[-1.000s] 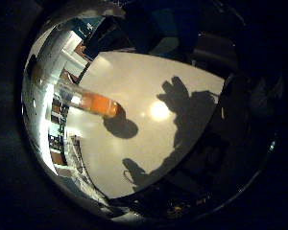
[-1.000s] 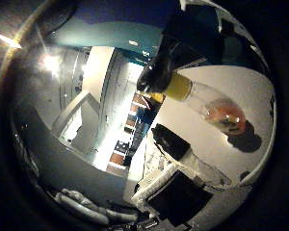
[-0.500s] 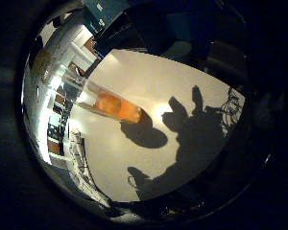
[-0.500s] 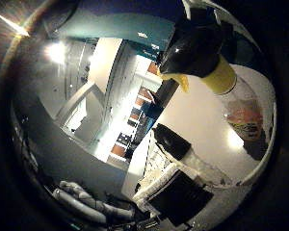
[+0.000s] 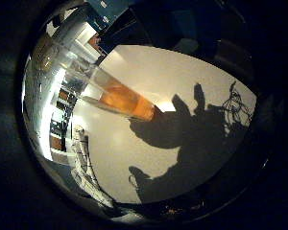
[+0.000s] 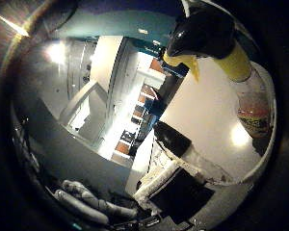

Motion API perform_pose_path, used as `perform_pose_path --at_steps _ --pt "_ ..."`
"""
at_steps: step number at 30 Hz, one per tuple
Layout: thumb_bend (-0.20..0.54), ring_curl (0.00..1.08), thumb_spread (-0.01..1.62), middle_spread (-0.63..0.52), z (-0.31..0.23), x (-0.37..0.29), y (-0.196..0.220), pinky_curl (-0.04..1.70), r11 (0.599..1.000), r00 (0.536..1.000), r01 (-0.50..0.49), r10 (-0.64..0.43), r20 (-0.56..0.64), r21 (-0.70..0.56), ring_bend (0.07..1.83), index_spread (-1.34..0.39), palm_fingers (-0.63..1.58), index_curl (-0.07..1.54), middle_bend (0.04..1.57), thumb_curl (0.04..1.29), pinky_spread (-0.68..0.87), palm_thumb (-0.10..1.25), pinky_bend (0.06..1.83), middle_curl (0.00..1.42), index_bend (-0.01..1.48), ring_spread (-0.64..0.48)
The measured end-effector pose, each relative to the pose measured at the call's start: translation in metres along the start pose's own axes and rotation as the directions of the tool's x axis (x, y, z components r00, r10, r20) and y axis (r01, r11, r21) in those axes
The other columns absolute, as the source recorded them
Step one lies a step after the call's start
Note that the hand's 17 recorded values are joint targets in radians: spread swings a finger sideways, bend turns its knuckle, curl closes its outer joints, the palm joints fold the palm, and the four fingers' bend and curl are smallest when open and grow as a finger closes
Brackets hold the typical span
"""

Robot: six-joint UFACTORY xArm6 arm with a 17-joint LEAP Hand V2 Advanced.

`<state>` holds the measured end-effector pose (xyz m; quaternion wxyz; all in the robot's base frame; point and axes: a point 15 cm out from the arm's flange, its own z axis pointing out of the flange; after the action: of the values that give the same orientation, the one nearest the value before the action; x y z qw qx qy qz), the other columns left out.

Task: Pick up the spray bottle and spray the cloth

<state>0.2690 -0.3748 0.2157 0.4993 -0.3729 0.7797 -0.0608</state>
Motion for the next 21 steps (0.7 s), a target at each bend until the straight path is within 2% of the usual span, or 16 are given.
perform_pose_path --at_steps 21 --pt "-0.023 0.37 1.07 -0.01 0.005 -0.009 -0.005 0.23 0.998 0.996 -0.044 0.040 0.081 0.040 0.75 -0.14 0.30 0.36 0.48 0.35 0.35 0.65 0.55 0.50 0.18 0.05"
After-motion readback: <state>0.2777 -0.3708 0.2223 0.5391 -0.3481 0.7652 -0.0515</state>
